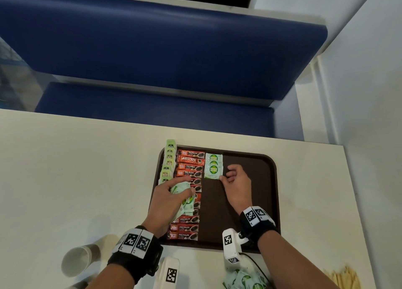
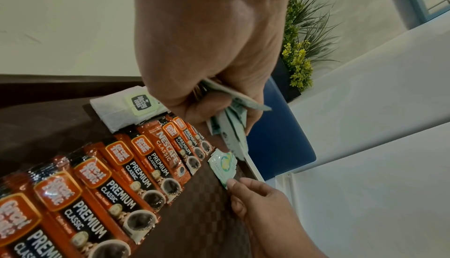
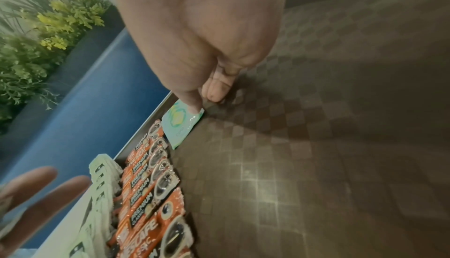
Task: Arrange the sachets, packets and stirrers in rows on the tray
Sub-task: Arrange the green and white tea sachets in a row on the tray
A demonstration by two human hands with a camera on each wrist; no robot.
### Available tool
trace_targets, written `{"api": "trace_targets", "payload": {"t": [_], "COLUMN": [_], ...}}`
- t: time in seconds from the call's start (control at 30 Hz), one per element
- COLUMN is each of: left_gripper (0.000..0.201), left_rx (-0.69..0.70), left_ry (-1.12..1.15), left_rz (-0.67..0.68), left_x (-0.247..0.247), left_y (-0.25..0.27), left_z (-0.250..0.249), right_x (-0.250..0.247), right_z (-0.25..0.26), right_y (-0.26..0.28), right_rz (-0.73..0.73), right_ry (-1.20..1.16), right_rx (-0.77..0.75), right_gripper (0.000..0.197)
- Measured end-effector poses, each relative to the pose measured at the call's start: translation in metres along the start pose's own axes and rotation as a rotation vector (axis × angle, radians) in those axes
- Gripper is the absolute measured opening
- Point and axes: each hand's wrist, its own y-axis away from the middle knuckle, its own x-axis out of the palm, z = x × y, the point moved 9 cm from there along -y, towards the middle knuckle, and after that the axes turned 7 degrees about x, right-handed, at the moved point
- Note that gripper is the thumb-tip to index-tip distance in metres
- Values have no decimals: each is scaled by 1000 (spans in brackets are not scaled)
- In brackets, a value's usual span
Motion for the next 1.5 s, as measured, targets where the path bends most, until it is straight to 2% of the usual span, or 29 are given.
{"api": "trace_targets", "payload": {"t": [0.33, 1.13, 1.37, 1.43, 1.5], "left_gripper": [31, 31, 30, 27, 22], "left_rx": [-9, -25, -17, -2, 25], "left_ry": [3, 7, -5, 3, 18], "left_rz": [-2, -14, -25, -19, -7], "left_x": [-1, -2, -3, 0, 6], "left_y": [0, -3, -6, -7, -7], "left_z": [0, 3, 4, 0, -6], "right_x": [2, 5, -1, -9, -10], "right_z": [1, 11, 14, 20, 30], "right_y": [5, 9, 12, 20, 35], "right_rz": [-6, 37, 0, -61, -6], "right_ry": [-37, -33, -28, -52, -160], "right_rx": [-25, -49, -17, -19, -12], "right_gripper": [32, 31, 33, 28, 20]}}
